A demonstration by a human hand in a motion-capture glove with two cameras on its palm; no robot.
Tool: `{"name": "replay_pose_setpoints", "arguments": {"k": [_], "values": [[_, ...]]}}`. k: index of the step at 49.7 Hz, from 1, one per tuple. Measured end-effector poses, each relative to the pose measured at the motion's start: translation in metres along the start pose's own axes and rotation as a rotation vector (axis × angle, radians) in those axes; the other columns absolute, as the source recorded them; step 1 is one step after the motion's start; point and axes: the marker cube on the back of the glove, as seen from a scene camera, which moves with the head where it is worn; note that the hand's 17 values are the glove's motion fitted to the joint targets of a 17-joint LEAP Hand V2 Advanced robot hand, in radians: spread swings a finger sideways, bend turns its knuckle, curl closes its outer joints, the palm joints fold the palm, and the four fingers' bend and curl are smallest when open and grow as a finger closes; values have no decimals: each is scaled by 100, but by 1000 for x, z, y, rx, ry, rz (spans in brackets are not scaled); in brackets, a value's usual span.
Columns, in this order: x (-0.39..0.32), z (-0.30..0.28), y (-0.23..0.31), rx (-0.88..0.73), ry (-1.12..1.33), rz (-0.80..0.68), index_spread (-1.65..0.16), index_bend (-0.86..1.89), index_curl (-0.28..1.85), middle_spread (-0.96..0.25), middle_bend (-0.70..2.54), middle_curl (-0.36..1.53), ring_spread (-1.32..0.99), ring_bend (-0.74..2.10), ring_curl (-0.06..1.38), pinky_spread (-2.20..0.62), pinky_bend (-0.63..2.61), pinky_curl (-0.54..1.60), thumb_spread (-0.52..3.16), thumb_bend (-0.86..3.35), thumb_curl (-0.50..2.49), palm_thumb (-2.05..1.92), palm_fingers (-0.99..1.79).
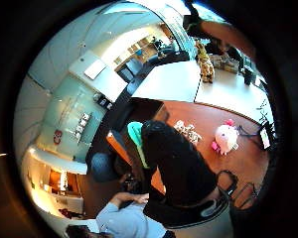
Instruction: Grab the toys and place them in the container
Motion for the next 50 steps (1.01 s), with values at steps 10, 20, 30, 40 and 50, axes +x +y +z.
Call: {"name": "replay_pose_setpoints", "arguments": {"k": [10,20,30,40,50], "values": [[16,22,-5,-29,2,48,-27,34,14,-5,18,9,-8,17,3,5,51,17,97,-9,1,-14,10],[35,66,-17,-83,9,100,-32,35,20,-6,18,14,-10,18,6,7,56,22,120,-8,3,-14,5],[56,156,-26,-196,89,192,-33,34,24,-6,16,17,-10,19,9,7,61,26,131,-5,6,-9,0],[91,264,-20,-338,111,277,-35,31,26,-5,14,19,-9,18,12,7,69,29,134,-5,9,-8,-5],[102,335,-2,-430,153,226,-35,33,30,-4,13,19,-7,16,13,5,78,33,144,2,14,3,-4]]}}
